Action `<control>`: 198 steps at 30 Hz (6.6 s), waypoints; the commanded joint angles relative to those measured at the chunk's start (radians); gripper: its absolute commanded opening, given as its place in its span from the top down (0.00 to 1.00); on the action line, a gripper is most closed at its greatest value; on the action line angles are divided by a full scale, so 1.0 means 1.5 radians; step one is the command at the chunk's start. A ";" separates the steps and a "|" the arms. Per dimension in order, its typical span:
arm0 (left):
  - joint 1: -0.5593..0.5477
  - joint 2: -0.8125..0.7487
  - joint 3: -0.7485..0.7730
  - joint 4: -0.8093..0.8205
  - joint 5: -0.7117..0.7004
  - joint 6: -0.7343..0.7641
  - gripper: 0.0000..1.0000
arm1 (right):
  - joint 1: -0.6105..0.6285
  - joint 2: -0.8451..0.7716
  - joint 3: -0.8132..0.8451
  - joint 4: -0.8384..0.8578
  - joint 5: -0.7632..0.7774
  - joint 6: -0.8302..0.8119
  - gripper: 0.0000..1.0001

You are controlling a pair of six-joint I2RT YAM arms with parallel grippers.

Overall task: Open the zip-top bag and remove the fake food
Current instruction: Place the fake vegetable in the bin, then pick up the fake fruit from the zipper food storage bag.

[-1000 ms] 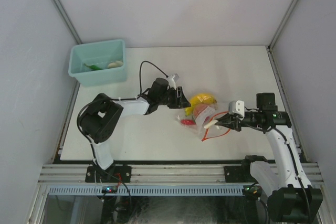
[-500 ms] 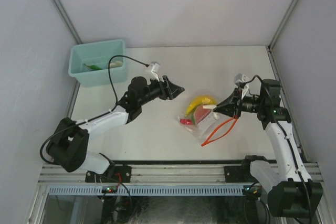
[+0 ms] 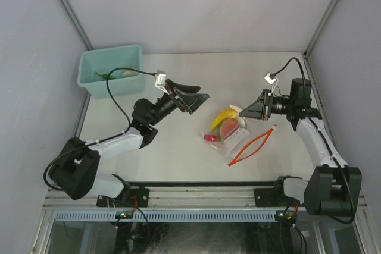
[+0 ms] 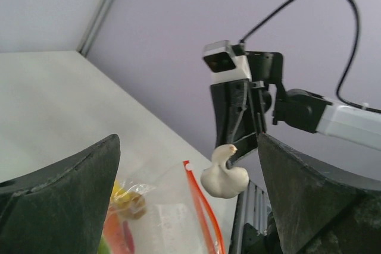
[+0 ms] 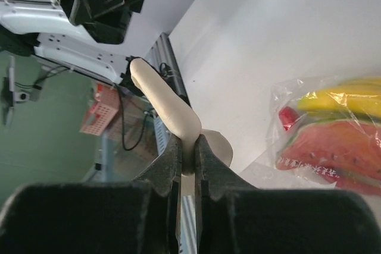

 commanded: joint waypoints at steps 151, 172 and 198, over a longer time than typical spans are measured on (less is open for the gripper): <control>0.536 0.595 0.924 -0.910 -0.587 0.184 0.75 | -0.008 0.230 0.141 -0.146 0.086 -0.175 0.39; 0.541 0.327 0.615 -0.695 -0.409 0.238 0.00 | -0.006 0.167 0.165 -0.244 0.128 -0.299 0.39; 0.442 -0.217 0.123 -0.659 -0.071 0.245 0.00 | -0.029 0.000 0.196 -0.779 0.093 -1.132 0.38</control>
